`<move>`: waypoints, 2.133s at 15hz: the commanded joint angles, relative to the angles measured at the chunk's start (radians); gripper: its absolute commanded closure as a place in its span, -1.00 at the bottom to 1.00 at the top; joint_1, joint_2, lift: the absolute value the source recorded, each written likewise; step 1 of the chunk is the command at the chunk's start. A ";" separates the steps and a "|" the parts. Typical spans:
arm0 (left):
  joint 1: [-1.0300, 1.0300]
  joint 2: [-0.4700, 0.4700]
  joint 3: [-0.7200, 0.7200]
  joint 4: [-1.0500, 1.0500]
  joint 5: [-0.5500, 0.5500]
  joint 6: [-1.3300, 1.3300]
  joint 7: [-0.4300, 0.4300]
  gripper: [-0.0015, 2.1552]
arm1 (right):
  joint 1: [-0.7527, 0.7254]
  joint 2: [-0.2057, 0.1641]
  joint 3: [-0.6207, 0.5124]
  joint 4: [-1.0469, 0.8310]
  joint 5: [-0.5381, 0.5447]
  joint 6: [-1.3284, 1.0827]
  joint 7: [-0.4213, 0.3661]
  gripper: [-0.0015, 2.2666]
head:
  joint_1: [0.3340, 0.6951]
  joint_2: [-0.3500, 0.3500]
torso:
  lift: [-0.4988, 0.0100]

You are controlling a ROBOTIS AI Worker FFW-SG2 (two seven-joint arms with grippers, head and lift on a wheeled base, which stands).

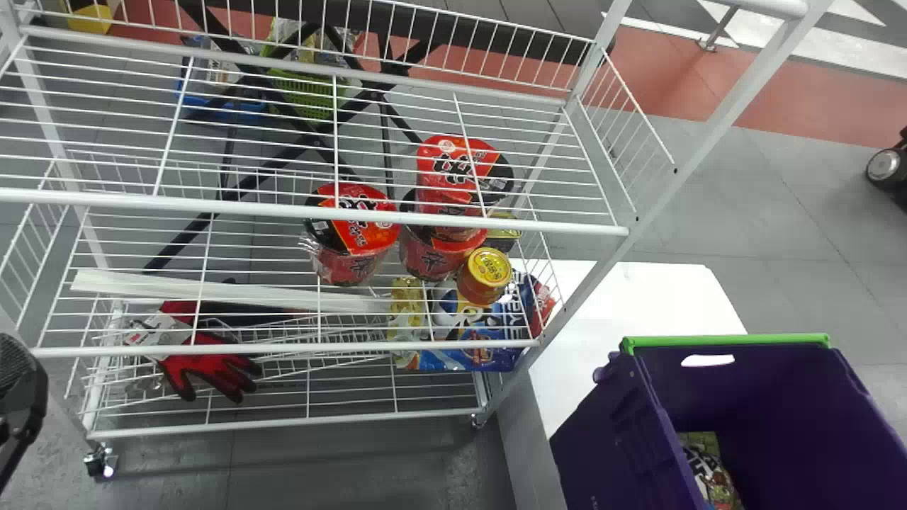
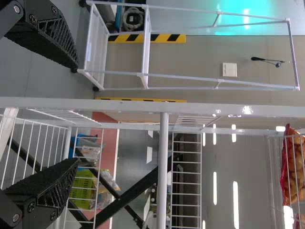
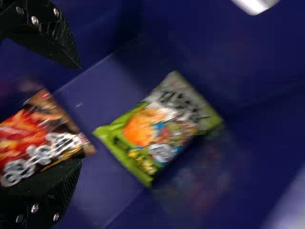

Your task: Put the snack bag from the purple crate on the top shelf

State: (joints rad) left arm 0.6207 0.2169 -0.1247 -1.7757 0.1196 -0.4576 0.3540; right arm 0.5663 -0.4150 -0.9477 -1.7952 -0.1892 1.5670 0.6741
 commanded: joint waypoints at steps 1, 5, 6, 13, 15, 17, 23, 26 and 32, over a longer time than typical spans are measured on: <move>0.001 -0.010 -0.001 0.001 -0.002 0.000 0.000 -0.88 | -0.016 -0.022 0.119 0.069 0.154 0.005 0.010 -0.88 | 1.00 -1.00 | -0.81; 0.001 -0.010 0.002 0.007 -0.002 -0.009 0.010 -0.88 | -0.034 -0.062 0.221 0.180 0.241 0.005 0.009 -0.88 | 1.00 -1.00 | -0.81; 0.002 -0.010 0.005 0.009 -0.003 -0.019 0.013 -0.88 | -0.043 -0.071 0.245 0.207 0.258 0.005 0.009 -0.88 | 1.00 -1.00 | -0.81; 0.025 -0.010 0.037 0.006 -0.005 -0.049 0.014 -0.88 | -0.040 -0.048 0.359 0.315 0.326 -0.126 0.051 -0.88 | 1.00 -1.00 | -0.81; 0.025 -0.010 0.039 0.004 -0.005 -0.055 0.014 -0.88 | -0.040 -0.034 0.389 0.347 0.332 -0.236 0.068 -0.88 | 1.00 -1.00 | -0.81; 0.024 -0.010 0.039 0.002 -0.002 -0.058 0.014 -0.88 | -0.045 -0.025 0.408 0.381 0.344 -0.325 0.107 -0.87 | 1.00 -1.00 | -0.81; 0.005 -0.011 0.037 0.013 0.006 -0.058 0.010 -0.88 | -0.066 0.008 0.463 0.500 0.395 -0.614 0.171 -0.87 | 1.00 -1.00 | -0.81; 0.001 -0.011 0.039 0.021 0.011 -0.058 0.010 -0.88 | -0.089 0.019 0.498 0.576 0.406 -0.736 0.196 -0.87 | 1.00 -1.00 | -0.81; -0.004 -0.011 0.046 0.025 0.012 -0.058 0.003 -0.88 | -0.097 0.028 0.475 0.589 0.393 -0.773 0.200 0.83 | 1.00 -1.00 | -0.81</move>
State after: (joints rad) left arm 0.6167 0.2055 -0.0804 -1.7503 0.1318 -0.5161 0.3580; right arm 0.4704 -0.3893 -0.4499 -1.1969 0.2224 0.7811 0.8756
